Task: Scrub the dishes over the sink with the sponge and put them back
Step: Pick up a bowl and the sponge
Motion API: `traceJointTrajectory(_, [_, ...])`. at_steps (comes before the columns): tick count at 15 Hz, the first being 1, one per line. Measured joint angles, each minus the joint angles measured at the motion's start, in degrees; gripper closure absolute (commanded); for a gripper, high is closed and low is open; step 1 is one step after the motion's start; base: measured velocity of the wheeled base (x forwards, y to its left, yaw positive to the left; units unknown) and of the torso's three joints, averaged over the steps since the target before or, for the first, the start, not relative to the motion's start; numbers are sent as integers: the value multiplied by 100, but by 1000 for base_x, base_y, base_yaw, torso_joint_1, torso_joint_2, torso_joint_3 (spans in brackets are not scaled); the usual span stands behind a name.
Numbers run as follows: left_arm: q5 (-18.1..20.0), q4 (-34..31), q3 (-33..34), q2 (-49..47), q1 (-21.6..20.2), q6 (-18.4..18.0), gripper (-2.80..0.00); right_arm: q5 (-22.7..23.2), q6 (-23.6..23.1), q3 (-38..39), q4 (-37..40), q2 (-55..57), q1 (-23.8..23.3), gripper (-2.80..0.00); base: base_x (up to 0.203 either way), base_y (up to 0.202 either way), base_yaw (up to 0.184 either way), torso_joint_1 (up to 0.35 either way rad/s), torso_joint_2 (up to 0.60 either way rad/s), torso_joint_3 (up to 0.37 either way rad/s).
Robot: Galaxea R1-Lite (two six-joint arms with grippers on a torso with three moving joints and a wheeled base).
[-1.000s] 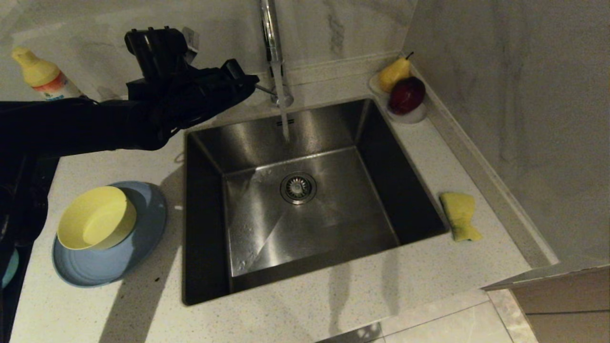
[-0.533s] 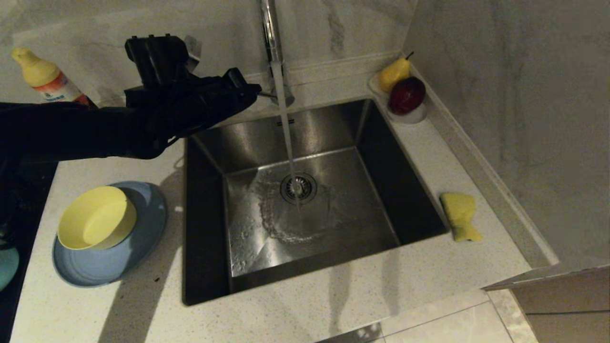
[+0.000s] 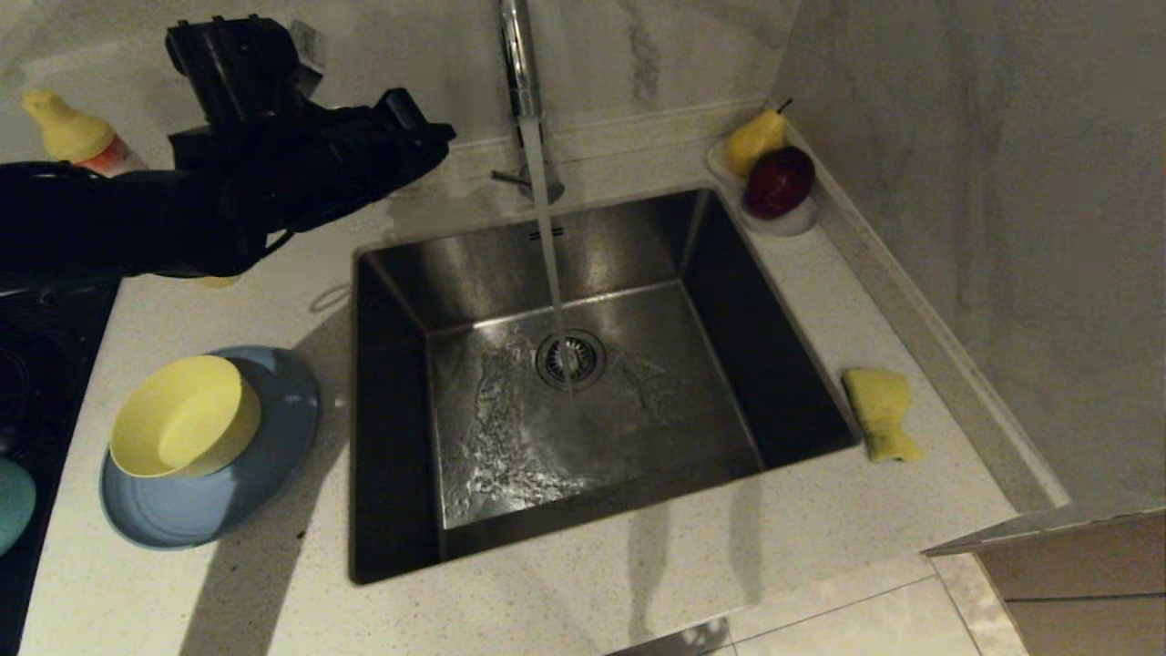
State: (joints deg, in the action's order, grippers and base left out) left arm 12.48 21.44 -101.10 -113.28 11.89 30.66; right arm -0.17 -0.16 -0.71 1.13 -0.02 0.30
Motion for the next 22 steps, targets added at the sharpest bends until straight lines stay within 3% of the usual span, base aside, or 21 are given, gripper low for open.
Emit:
traceJointTrajectory(4, [-405,-450,601,936,-96,-80,0,-2,0,0,-1,0,2,0,0,0,0,0,0,0])
traceJointTrajectory(15, [-2687,-2057,3692,5068,34,-1193,0,-3,2,0,2,0,0,0,0,0,0,0,0,0])
traceJointTrajectory(19, [-3486,-3083,4088,6254,-58,-1341,0,-3,0,0,2,0,0,0,0,0,0,0,0,0])
traceJointTrajectory(22, [-3966,-3230,4306,6749,-476,-1354,0,-2,2,0,-1,0,0,0,0,0,0,0,0,0])
